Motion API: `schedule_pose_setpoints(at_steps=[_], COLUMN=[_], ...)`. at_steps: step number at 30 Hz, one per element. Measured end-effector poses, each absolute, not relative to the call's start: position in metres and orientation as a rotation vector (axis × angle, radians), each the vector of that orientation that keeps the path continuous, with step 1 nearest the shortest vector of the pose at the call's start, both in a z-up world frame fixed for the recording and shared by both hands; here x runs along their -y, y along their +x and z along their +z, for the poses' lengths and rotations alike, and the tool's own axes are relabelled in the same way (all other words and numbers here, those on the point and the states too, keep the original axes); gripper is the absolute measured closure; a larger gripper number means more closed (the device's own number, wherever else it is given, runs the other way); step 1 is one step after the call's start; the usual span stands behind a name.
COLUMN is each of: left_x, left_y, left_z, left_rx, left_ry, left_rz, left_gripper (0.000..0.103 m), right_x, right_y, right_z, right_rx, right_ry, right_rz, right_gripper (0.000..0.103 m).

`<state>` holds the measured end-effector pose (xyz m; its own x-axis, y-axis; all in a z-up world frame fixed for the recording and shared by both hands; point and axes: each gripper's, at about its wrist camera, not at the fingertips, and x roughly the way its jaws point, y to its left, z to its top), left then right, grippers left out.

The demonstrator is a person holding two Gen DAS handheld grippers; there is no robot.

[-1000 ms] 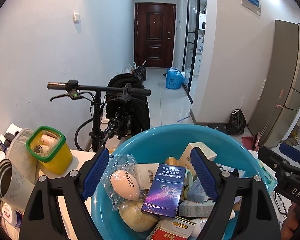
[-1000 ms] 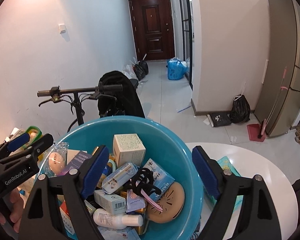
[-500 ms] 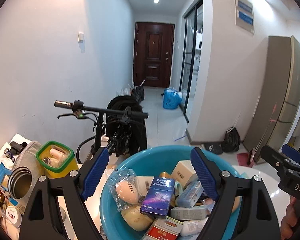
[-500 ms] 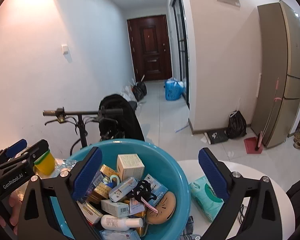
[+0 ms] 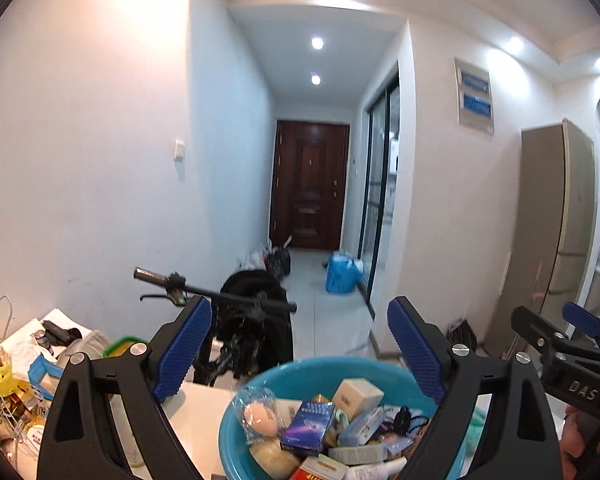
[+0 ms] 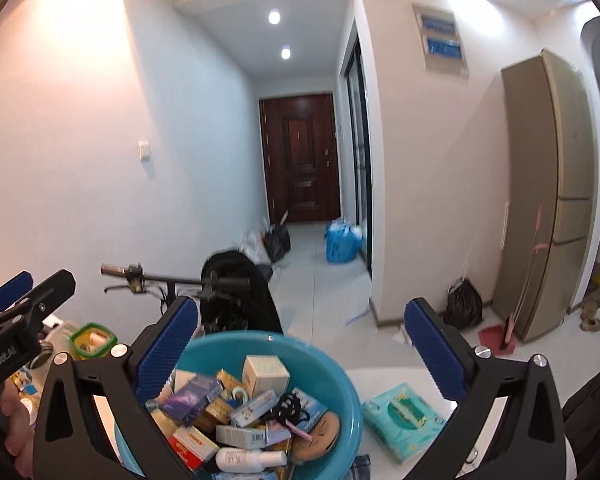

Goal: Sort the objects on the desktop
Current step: 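Open the left tool over the basin and raise both tools away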

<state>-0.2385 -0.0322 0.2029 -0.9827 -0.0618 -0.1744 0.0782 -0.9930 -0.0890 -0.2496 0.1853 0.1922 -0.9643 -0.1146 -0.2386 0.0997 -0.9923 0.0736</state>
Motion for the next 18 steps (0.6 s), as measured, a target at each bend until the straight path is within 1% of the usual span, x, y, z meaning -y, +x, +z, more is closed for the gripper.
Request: schedule_pose_setpoints(at_steps=[6, 8, 9, 13, 18], left_x=[0.046, 0.048, 0.049, 0.053, 0.057], left_y=[-0.208, -0.196, -0.188, -0.149, -0.110], left_z=[0.219, 0.224, 0.226, 0.236, 0.244], left_rx=[-0.261, -0.275, -0.283, -0.317, -0.351], left_ry=[0.163, 0.116, 0.082, -0.119, -0.249], left_rz=[-3.109, -3.108, -3.103, -3.075, -3.104], left_gripper=[0.011, 0.007, 0.000, 0.000, 0.000], right_x=[-0.194, -0.197, -0.198, -0.200, -0.201], right_y=[-0.221, -0.210, -0.204, -0.180, -0.145], right_z=[0.209, 0.213, 0.216, 0.224, 0.233], right_rx=[0.174, 0.199, 0.207, 0.221, 0.220], right_ry=[0.248, 0.204, 0.183, 0.081, -0.069], right_rz=[-2.981, -2.979, -2.977, -2.977, -2.970], right_gripper=[0.000, 0.000, 0.000, 0.000, 0.000])
